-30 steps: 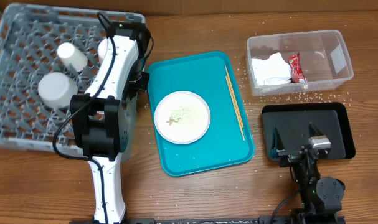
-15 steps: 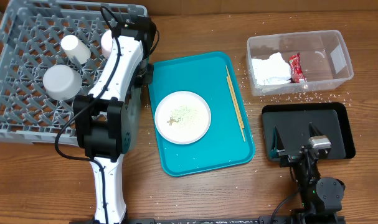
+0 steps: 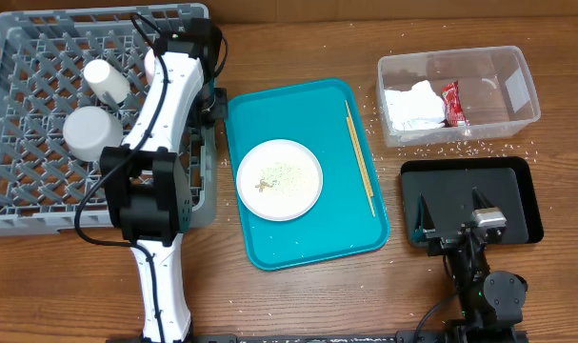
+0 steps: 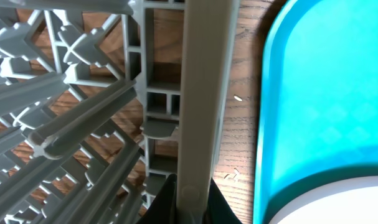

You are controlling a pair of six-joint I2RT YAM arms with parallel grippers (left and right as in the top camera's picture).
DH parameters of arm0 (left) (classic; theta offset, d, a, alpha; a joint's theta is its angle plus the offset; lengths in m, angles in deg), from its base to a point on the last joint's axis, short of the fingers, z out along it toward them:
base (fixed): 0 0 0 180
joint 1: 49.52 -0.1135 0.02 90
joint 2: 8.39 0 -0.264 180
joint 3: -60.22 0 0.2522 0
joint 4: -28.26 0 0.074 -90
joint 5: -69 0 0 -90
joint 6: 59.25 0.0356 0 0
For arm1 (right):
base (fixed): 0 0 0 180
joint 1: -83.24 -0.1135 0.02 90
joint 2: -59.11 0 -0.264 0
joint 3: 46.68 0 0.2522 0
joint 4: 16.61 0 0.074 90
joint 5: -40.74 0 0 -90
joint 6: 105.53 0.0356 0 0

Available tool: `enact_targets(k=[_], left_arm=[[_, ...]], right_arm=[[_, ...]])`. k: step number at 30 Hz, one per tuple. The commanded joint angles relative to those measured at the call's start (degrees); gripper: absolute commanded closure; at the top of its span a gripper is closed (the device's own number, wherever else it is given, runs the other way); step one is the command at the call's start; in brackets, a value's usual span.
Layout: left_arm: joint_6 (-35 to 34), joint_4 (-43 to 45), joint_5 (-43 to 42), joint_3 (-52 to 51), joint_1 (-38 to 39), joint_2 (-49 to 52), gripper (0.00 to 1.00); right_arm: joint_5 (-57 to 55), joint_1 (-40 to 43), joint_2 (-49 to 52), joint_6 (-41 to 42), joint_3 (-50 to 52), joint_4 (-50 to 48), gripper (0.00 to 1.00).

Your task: Sort waste into correct bins and load items into the dishwasher

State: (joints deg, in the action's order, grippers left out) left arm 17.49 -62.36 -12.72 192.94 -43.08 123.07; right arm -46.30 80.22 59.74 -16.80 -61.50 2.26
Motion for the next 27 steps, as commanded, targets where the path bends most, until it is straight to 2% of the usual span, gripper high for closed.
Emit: enact_targets(k=[1,16,17,18,19,20,21,22,27], left_arm=[[-2.9,-1.6,1.5,-1.8,-3.9,2.8,0.96],[-0.6,-7.4,1.8,-1.5,-3.8,1.5,0.96],[-0.6,-7.7,1.8,-1.2,-3.8,1.4,0.93],[-0.6,-8.0,1.8,-0.9,-3.8,1.2,0.87],[-0.6,-8.1,1.8,-0.8,-3.8,1.0,0.73],[-0.6,-8.1,1.8,-0.5,-3.8,0.9,0.53],[-0.6,-8.1,1.7,-0.3,-3.8,0.7,0.22],[-0.7,-8.3,1.7,0.0,-3.8,0.6,0.09],[-0.7,-10.2,-1.2,3.7,-3.8,-0.2,0.02]], right_arm=[[-0.3,0.3,-0.5,-0.1,0.6,-0.4,0.00],[-0.3,0.3,-0.5,-0.1,0.6,-0.4,0.00],[-0.3,0.3,-0.5,-0.1,0.6,-0.5,0.00],[-0.3,0.3,-0.5,-0.1,0.6,-0.4,0.00],[-0.3,0.3,-0.5,-0.1,0.6,-0.5,0.00],[-0.3,0.3,-0.5,-0.1,0.6,-0.5,0.00],[-0.3,0.3,-0.5,-0.1,0.6,-0.5,0.00],[-0.3,0.3,-0.5,-0.1,0.6,-0.5,0.00],[-0.3,0.3,-0.5,-0.1,0.6,-0.5,0.00]])
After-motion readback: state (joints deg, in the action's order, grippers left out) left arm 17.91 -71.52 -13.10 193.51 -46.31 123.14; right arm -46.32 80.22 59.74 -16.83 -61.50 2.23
